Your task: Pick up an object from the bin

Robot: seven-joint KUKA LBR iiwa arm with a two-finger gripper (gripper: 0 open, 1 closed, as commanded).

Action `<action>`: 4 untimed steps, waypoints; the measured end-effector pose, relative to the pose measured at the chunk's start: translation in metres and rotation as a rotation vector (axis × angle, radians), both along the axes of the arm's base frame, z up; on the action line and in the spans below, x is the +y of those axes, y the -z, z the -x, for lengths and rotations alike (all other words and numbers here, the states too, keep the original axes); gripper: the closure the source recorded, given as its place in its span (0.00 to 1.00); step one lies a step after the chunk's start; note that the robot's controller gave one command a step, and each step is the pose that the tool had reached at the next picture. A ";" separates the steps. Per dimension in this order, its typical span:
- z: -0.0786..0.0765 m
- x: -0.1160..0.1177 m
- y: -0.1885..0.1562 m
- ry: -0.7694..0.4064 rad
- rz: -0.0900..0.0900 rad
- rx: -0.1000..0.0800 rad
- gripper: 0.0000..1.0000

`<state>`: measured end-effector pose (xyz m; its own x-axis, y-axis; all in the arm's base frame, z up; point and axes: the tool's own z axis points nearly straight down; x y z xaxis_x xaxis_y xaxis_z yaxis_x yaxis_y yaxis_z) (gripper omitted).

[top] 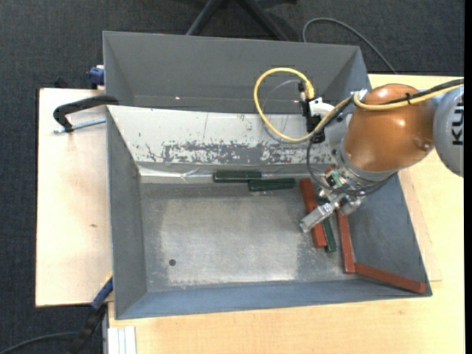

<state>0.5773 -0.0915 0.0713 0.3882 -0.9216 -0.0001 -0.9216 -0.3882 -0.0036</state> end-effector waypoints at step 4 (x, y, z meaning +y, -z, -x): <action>-0.007 0.004 -0.118 0.015 -0.001 -0.002 1.00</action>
Offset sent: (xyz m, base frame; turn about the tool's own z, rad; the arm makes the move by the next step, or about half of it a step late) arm 0.0000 0.0000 0.0000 0.0000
